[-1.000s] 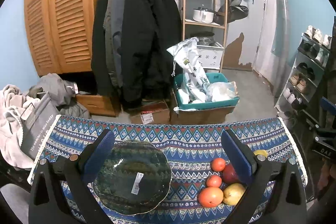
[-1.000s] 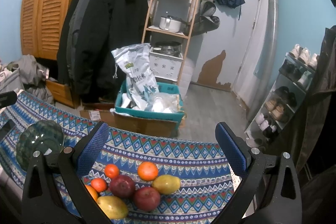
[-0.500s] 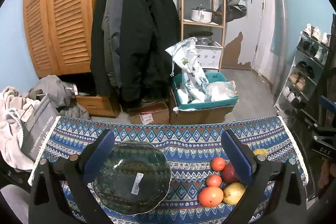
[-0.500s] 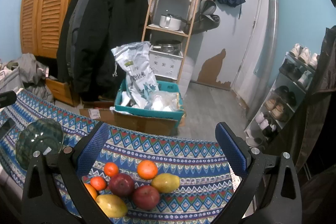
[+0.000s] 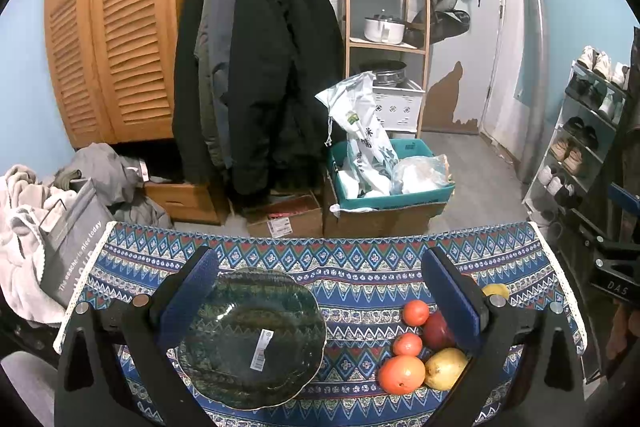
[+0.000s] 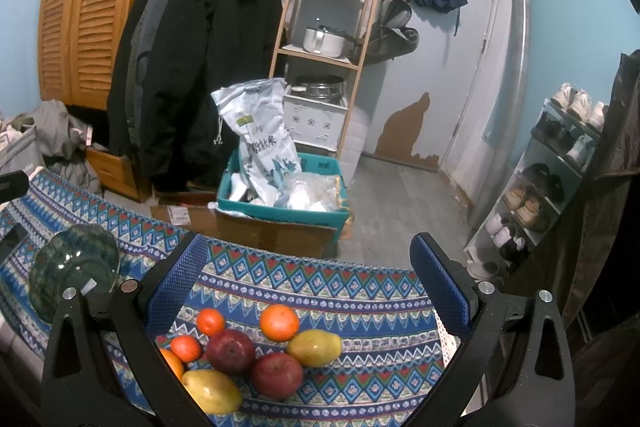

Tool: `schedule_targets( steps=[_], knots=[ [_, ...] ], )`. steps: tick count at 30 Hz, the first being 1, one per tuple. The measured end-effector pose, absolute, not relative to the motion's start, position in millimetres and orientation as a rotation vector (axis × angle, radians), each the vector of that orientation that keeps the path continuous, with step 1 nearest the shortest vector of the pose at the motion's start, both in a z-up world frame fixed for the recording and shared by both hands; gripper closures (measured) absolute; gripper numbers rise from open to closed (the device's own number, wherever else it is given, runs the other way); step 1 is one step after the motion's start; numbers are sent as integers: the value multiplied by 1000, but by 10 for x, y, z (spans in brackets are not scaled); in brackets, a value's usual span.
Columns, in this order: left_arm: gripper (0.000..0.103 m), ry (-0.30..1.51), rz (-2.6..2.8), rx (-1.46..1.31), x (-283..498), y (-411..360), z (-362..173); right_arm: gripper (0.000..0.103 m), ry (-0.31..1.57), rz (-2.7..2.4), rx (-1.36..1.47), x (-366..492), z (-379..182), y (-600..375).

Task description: Organize fruits

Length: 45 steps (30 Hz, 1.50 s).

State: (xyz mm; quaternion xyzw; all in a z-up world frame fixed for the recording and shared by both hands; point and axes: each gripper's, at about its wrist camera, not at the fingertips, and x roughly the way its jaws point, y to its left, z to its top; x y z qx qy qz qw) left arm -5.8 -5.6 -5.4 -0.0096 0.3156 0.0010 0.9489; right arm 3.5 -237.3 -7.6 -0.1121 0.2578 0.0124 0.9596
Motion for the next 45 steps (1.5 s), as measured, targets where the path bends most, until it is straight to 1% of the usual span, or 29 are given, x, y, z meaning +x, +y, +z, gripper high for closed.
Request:
schedule_targets(
  steps=[45],
  knots=[
    [1,646,0,-7,-73,-57,-58,3,521,20,-247,37,-31,-2349]
  ],
)
